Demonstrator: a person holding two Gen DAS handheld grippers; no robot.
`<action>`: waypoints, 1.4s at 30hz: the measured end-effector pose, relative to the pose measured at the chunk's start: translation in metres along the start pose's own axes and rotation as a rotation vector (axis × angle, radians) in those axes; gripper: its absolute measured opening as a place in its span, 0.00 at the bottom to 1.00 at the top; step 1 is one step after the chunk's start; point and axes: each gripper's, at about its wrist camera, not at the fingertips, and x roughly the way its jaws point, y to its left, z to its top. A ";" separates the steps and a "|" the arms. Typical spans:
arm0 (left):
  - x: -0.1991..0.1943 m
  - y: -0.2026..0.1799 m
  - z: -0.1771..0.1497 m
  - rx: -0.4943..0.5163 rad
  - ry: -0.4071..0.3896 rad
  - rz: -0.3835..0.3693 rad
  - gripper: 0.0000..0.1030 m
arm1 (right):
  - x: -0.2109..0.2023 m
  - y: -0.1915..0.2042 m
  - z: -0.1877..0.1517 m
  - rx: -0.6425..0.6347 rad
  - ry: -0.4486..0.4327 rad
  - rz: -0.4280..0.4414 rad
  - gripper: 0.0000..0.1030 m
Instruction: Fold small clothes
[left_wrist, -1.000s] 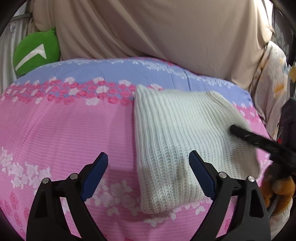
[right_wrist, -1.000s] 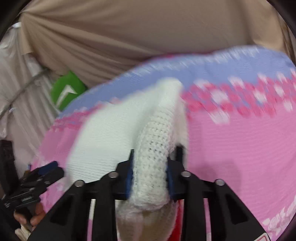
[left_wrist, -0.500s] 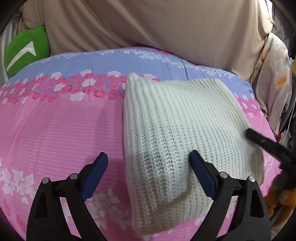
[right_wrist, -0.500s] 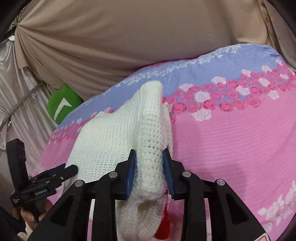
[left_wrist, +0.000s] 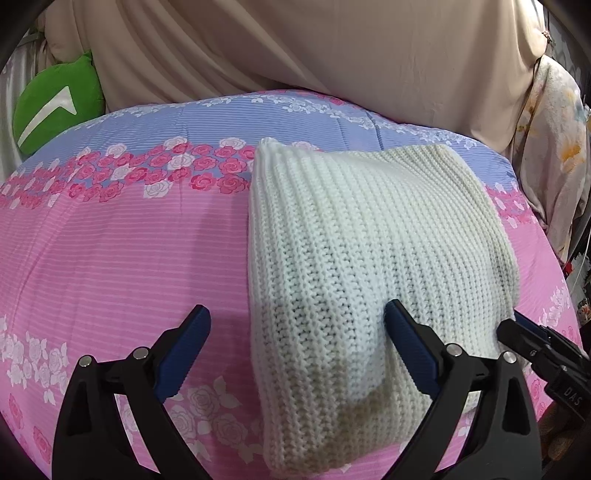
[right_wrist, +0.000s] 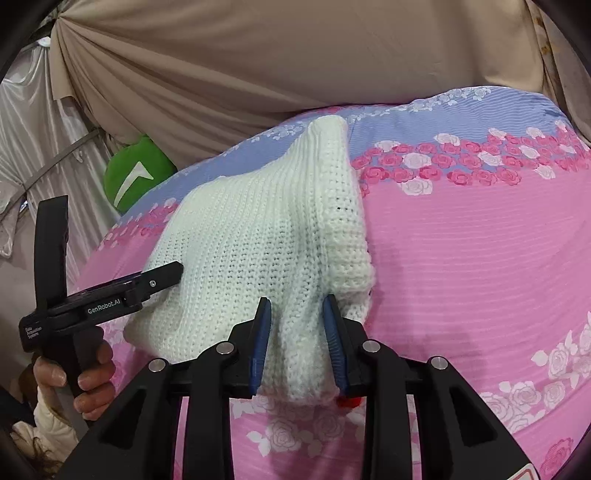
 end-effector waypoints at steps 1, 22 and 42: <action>0.000 0.000 0.000 -0.003 0.001 0.002 0.90 | 0.000 0.000 0.000 -0.002 0.004 -0.001 0.29; 0.035 0.007 0.022 -0.172 0.112 -0.174 0.96 | 0.052 -0.047 0.036 0.217 0.107 0.154 0.78; 0.040 0.006 0.011 -0.154 0.029 -0.214 0.96 | 0.065 -0.032 0.037 0.130 0.085 0.150 0.86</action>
